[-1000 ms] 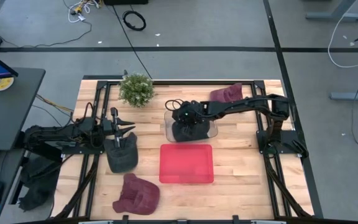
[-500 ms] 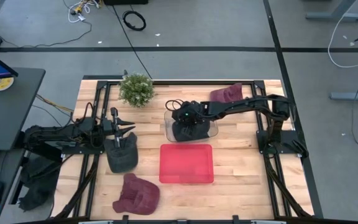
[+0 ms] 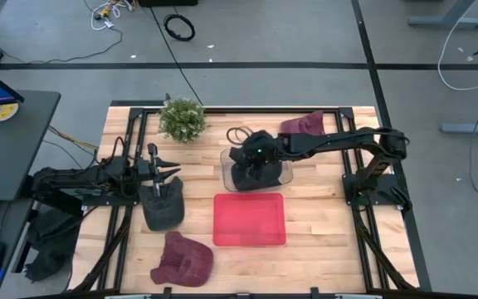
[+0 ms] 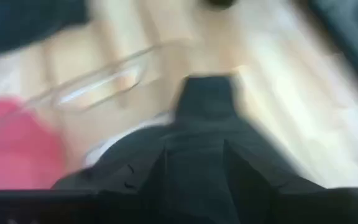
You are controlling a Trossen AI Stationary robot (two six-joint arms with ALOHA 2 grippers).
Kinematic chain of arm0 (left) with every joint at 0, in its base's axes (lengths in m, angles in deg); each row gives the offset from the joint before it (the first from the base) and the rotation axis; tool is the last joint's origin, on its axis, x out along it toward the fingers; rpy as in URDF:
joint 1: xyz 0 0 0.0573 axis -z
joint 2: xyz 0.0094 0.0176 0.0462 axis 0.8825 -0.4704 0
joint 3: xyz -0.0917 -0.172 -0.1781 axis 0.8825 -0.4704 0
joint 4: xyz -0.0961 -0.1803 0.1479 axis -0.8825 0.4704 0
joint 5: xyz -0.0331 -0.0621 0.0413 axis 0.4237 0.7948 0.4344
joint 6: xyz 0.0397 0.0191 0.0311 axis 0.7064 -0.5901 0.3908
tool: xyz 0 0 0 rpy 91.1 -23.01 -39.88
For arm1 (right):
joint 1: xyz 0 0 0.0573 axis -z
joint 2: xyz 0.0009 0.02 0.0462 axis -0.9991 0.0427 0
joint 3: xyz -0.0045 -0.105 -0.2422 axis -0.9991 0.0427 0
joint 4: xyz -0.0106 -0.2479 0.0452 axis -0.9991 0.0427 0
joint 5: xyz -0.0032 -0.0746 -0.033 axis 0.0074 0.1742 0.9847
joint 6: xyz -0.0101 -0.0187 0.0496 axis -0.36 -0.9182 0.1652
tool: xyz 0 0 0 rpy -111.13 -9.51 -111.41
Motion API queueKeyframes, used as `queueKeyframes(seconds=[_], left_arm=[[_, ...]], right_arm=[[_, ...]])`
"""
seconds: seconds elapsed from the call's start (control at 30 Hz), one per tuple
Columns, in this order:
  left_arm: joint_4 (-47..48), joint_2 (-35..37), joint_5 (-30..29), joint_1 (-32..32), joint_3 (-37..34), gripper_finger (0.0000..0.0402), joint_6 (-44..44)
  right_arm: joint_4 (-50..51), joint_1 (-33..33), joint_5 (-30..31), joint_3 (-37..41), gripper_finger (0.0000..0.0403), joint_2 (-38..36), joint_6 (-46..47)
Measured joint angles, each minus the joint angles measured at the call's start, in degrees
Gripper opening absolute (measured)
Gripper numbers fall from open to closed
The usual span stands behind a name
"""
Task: Pick & Place hat
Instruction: Put the top black cap into the transparent bin
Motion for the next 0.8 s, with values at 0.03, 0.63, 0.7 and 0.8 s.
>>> queueKeyframes(seconds=[0.03,0.63,0.7,0.8], left_arm=[[0.0,0.01,0.0,-0.01,0.01,0.0067,0.01],[0.11,0.01,0.04,-0.02,0.0,0.0067,0.02],[0.11,0.02,0.0,-0.02,-0.02,0.0067,0.0],[0.13,0.02,0.0,-0.02,0.01,0.0067,0.02]], right_arm=[[0.33,-0.09,2.6,-0.03,0.0162,-0.7,1.03],[2.32,4.56,-0.07,7.77,0.0066,0.93,14.17],[2.9,4.91,-1.53,7.8,0.0058,0.9,14.06],[2.64,5.09,-2.62,7.87,0.0048,0.88,12.22]])
